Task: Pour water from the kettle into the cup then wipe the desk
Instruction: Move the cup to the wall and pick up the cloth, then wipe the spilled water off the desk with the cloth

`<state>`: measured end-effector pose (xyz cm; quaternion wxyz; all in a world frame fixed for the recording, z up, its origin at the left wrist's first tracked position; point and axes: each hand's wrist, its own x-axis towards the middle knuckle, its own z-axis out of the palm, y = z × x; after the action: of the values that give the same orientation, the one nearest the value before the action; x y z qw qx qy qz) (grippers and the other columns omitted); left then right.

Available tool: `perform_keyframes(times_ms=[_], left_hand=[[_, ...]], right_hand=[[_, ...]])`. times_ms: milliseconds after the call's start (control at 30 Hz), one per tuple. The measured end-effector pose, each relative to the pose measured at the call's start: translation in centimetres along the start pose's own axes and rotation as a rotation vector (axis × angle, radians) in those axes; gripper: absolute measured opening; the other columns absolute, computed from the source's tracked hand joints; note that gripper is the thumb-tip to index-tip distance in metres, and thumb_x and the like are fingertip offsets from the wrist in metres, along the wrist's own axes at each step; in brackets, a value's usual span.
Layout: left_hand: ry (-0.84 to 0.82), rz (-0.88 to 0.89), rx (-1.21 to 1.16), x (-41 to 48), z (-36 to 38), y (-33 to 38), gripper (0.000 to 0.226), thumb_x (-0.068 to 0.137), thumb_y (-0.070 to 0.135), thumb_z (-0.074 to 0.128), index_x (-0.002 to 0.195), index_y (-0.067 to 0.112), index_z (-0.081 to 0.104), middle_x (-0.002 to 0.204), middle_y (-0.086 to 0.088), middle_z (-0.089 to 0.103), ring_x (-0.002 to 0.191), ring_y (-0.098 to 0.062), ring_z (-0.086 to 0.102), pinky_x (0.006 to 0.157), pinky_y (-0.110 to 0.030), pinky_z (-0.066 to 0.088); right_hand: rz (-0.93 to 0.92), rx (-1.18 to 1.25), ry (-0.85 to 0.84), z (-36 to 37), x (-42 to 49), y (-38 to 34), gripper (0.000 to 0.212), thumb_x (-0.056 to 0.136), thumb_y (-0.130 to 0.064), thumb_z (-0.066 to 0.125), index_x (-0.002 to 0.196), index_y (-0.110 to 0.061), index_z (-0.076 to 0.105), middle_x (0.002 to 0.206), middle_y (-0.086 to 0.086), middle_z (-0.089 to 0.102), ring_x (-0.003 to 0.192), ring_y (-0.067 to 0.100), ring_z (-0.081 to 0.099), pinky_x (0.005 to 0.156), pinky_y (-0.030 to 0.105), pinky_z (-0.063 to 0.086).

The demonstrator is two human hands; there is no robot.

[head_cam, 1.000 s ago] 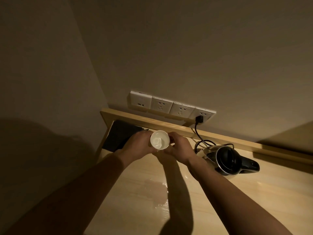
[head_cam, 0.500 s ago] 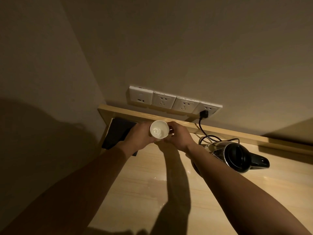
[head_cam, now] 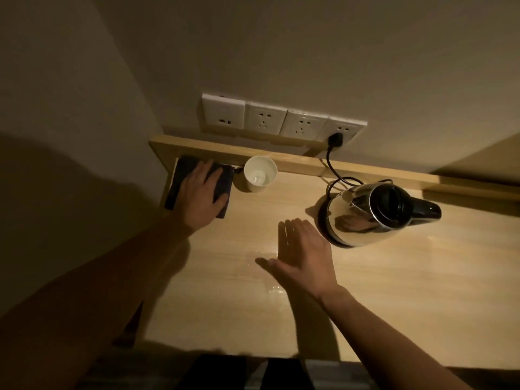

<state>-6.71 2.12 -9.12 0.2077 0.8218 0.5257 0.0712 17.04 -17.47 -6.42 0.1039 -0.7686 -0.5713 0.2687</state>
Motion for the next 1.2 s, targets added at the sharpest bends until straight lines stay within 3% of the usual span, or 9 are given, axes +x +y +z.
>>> perform_keyframes(times_ms=[100,267,400,700,967,1200], left_hand=[[-0.059,0.019,0.116,-0.2,1.0,-2.0,0.072,0.100,0.052,0.057,0.162,0.025,0.031,0.174,-0.007,0.016,0.159,-0.033,0.012,0.126,-0.057,0.014],[-0.088,0.028,0.237,0.6,2.6,-3.8,0.075,0.100,0.072,0.031,0.164,0.037,0.013,0.175,0.000,0.010,0.160,-0.028,0.007,0.127,-0.057,0.008],[-0.104,-0.010,0.296,1.1,3.5,-4.8,0.073,0.099,0.074,0.013,0.164,0.041,0.007,0.176,0.003,0.006,0.161,-0.024,0.002,0.129,-0.054,0.004],[-0.001,0.080,0.333,1.8,5.2,-5.9,0.085,0.096,0.077,0.013,0.165,0.029,0.003,0.176,-0.004,0.003,0.161,-0.022,0.000,0.129,-0.054,0.001],[-0.007,0.088,0.332,2.7,5.4,-6.7,0.092,0.090,0.089,0.012,0.164,0.038,-0.004,0.175,-0.006,-0.008,0.161,-0.025,-0.005,0.126,-0.059,-0.004],[-0.006,0.097,0.318,2.3,5.4,-6.6,0.090,0.090,0.089,0.007,0.164,0.038,-0.001,0.175,-0.008,-0.001,0.161,-0.027,-0.004,0.126,-0.061,-0.002]], right_hand=[[-0.007,-0.169,-0.076,3.4,-4.9,2.5,0.133,0.067,-0.106,0.043,0.166,-0.027,0.005,0.176,-0.002,0.006,0.162,0.016,-0.005,0.129,0.051,0.010],[0.050,-0.283,-0.111,6.9,-7.6,4.1,0.143,0.065,-0.108,0.034,0.166,-0.015,-0.005,0.175,0.006,-0.013,0.160,0.020,-0.021,0.128,0.055,0.006],[0.049,-0.302,-0.080,8.0,-7.7,4.6,0.141,0.069,-0.107,0.034,0.166,-0.013,-0.005,0.176,0.006,-0.012,0.161,0.022,-0.018,0.128,0.055,0.006],[-0.006,-0.366,0.035,10.0,-7.8,6.1,0.138,0.071,-0.105,0.034,0.166,-0.010,0.001,0.176,0.010,-0.003,0.162,0.023,-0.009,0.127,0.053,0.005],[0.014,-0.387,0.021,9.8,-7.6,5.7,0.138,0.072,-0.105,0.033,0.166,-0.010,-0.003,0.176,0.008,-0.008,0.162,0.022,-0.012,0.128,0.057,0.012],[0.015,-0.406,0.033,9.9,-7.7,5.6,0.138,0.072,-0.104,0.035,0.166,-0.011,-0.003,0.176,0.009,-0.006,0.162,0.022,-0.011,0.128,0.056,0.011]])
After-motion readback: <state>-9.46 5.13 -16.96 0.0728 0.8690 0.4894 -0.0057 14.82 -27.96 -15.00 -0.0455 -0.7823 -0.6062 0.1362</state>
